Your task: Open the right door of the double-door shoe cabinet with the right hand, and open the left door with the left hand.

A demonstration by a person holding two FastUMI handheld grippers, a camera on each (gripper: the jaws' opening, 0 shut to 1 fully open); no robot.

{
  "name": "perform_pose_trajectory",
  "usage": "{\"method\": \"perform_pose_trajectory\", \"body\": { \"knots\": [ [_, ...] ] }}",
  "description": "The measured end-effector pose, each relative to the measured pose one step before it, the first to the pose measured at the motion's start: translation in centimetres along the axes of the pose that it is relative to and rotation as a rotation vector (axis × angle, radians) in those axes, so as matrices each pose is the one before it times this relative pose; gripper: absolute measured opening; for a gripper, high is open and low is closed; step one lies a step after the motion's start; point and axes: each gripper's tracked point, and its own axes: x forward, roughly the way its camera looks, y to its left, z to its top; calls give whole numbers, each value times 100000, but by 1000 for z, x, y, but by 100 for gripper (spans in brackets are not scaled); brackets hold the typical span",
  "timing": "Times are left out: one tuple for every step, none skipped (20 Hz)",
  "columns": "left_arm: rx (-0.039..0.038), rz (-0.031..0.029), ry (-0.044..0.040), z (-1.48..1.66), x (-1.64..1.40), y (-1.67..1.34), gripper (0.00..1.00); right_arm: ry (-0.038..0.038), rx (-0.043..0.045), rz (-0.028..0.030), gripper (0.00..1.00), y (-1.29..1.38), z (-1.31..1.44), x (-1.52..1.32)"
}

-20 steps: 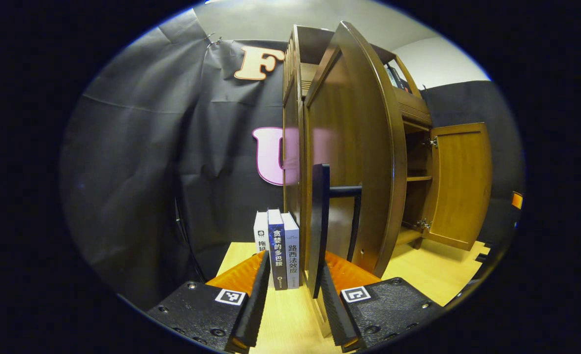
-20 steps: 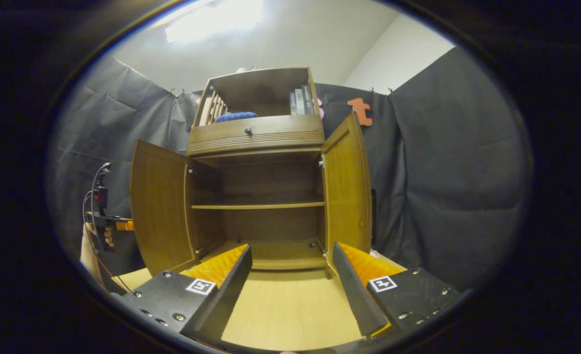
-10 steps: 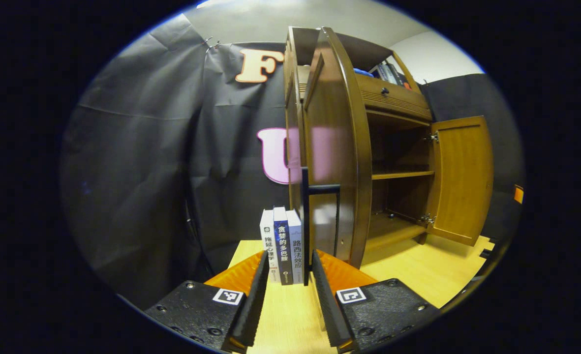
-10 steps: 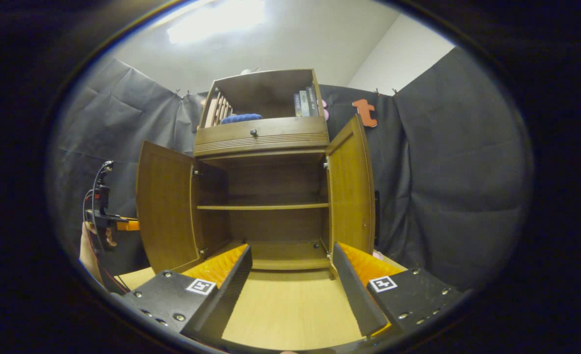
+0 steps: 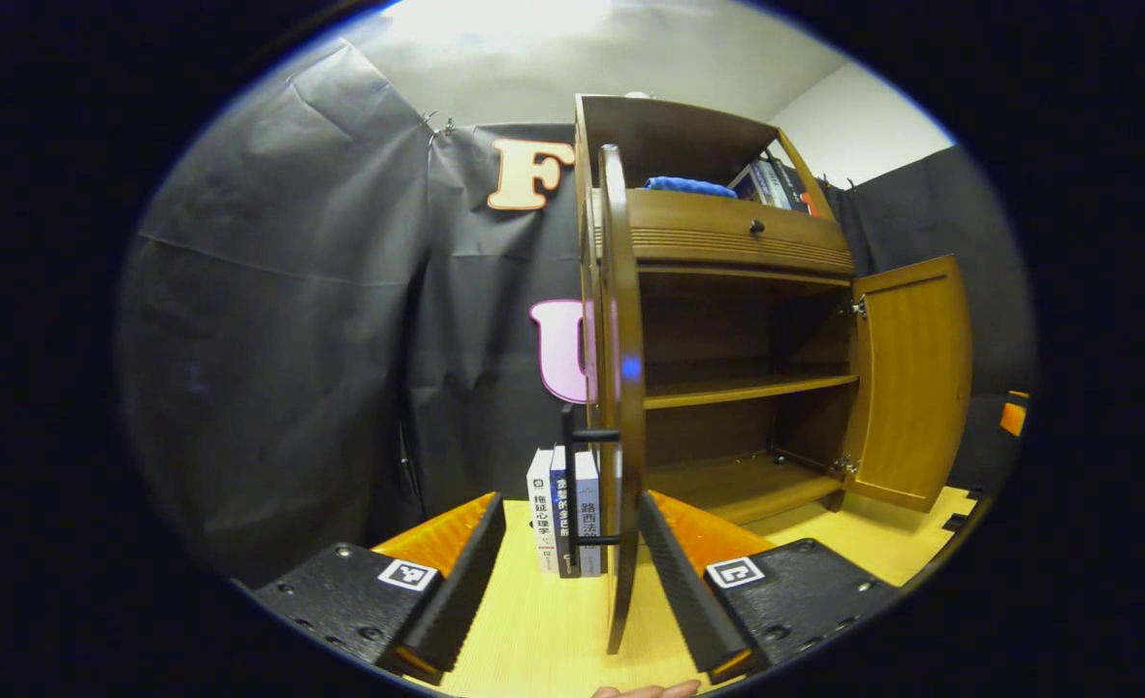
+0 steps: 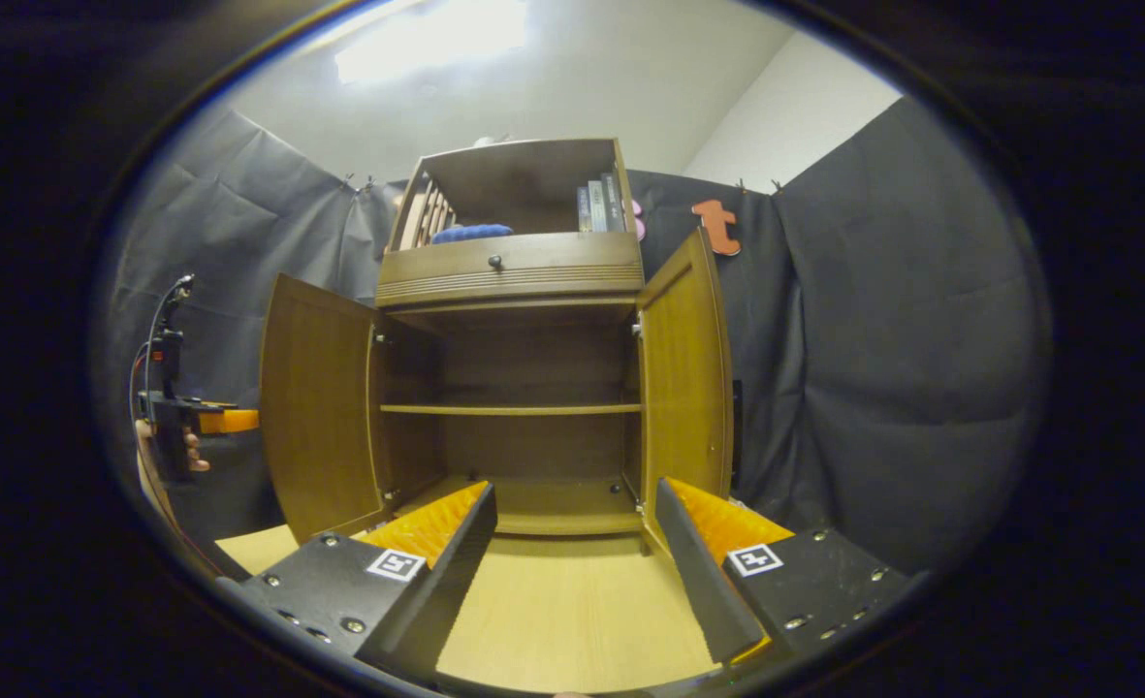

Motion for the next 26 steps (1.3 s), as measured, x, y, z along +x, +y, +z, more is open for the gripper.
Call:
{"method": "perform_pose_trajectory", "body": {
  "knots": [
    [698, 306, -2314, 1114, -130, -599, 92, -835, 59, -236, 97, -110, 321, -160],
    [327, 542, -2037, 932, -222, -516, 93, -941, -96, -153, 97, -137, 368, -67],
    [33, -319, -1741, 515, -400, -825, 94, -903, -103, -195, 95, -121, 404, -84],
    [-183, -491, -484, 488, -267, -824, 94, -963, -66, -234, 95, -155, 366, -69],
    [-802, -636, -746, 583, -165, -826, 94, -1002, 151, -200, 95, -181, 507, 94],
    [-1393, -876, -1639, 827, 25, -1074, 94, -959, 278, -103, 97, -153, 367, 22],
    [-780, -316, -1215, 795, 188, -1068, 94, -709, 514, -42, 97, -138, 416, 205],
    [-503, 337, -537, 390, 4, -906, 94, -711, 694, 93, 98, -169, 218, 100],
    [-746, -753, -1294, 473, 39, -1300, 94, -688, 545, -69, 97, -136, 342, 137],
    [-455, -1813, -1243, 436, 22, -1629, 94, -822, 497, -601, 95, -353, 295, 79],
    [-452, -2366, -975, 294, 230, -1731, 94, -793, 486, -727, 95, -409, 375, 235],
    [-812, -2669, -1178, 303, 240, -1640, 94, -686, 797, -288, 95, -260, 220, 160],
    [-920, -2852, -940, 47, 237, -1745, 94, -851, 1108, 432, 95, -110, 307, 213],
    [-1005, -2189, -566, 78, 382, -1535, 94, -1037, 924, 608, 95, -82, 356, 187],
    [-542, -1397, -839, -10, 536, -1353, 94, -812, 8, -158, 95, -289, 185, 148],
    [37, -416, -697, 59, 657, -1046, 94, -486, -486, -1376, 95, -799, -29, 61],
    [313, -514, -316, -35, 645, -1001, 94, -465, -521, -1409, 94, -682, 31, 138],
    [-323, -769, -314, -155, 720, -1133, 94, -150, -315, -1121, 95, -506, 2, 278],
    [-585, -932, 308, -433, 762, -1167, 94, 119, 210, -987, 95, -570, -133, 251],
    [-680, -935, 547, -463, 730, -1006, 94, -72, 472, -945, 98, -431, 60, 225],
    [-760, -358, 833, -497, 521, -854, 94, -248, 448, -847, 98, -486, -49, 232],
    [-355, -579, 919, -463, 653, -762, 94, -154, 480, -720, 98, -389, -141, 267],
    [-317, -388, 523, -392, 664, -727, 94, -145, 242, -732, 98, -432, -60, 433],
    [-13, -117, 261, -318, 590, -569, 94, -110, 231, -499, 97, -280, -149, 493],
    [-127, 444, 502, -552, 682, -379, 94, 170, 519, -135, 97, -172, -201, 482],
    [16, 217, 530, -443, 602, -350, 94, 224, 812, -183, 97, -81, -264, 501]
  ]
}}
